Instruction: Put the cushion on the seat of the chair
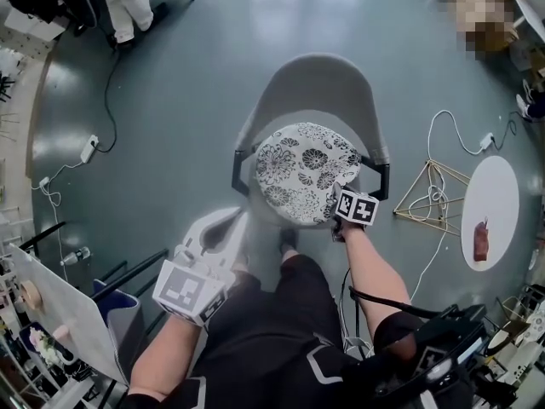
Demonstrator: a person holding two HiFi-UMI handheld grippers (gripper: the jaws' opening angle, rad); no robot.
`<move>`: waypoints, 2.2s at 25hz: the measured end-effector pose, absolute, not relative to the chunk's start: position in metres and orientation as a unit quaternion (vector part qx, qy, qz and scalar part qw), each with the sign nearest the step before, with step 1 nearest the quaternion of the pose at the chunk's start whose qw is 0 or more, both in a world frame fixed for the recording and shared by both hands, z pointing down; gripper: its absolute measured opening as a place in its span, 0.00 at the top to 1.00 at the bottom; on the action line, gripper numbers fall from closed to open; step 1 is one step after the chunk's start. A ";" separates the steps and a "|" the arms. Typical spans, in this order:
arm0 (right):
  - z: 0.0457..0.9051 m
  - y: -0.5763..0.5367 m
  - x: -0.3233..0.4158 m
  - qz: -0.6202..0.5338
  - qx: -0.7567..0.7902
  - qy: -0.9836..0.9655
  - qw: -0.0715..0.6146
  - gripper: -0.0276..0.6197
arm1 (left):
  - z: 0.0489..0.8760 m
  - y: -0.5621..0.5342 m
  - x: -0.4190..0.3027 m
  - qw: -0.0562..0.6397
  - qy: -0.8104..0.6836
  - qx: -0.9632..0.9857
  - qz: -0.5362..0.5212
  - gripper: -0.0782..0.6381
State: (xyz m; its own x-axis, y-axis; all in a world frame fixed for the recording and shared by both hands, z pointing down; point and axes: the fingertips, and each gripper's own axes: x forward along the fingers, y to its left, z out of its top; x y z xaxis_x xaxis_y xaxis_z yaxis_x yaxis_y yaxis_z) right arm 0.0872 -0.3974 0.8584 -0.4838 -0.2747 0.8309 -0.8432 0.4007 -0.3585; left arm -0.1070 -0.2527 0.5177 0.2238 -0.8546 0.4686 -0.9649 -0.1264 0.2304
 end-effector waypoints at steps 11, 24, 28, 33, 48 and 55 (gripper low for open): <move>0.909 -0.389 0.127 0.423 0.418 -0.716 0.365 0.91 | 0.542 -0.265 -0.108 0.260 -0.598 0.748 0.124 0.88; 0.969 -0.363 0.167 0.454 0.448 -0.667 0.385 0.90 | 0.571 -0.268 -0.090 0.274 -0.580 0.753 0.145 0.88; 0.976 -0.361 0.171 0.439 0.447 -0.670 0.397 0.87 | 0.579 -0.265 -0.089 0.277 -0.579 0.752 0.152 0.88; 0.988 -0.358 0.180 0.425 0.454 -0.662 0.419 0.73 | 0.582 -0.264 -0.085 0.285 -0.571 0.755 0.149 0.88; 0.956 -0.362 0.202 0.365 0.522 -0.651 0.413 0.45 | 0.567 -0.245 -0.094 0.271 -0.563 0.768 0.139 0.88; 0.898 -0.372 0.173 0.325 0.516 -0.701 0.370 0.45 | 0.546 -0.239 -0.090 0.257 -0.554 0.783 0.119 0.88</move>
State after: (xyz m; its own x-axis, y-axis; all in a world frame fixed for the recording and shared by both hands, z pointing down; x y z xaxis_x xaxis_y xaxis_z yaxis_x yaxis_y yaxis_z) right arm 0.1727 -0.3723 0.8984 -0.1937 -0.4832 0.8538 -0.9640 0.2554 -0.0742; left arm -0.0896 -0.2389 0.5461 0.3581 -0.8058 0.4716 -0.9284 -0.2538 0.2712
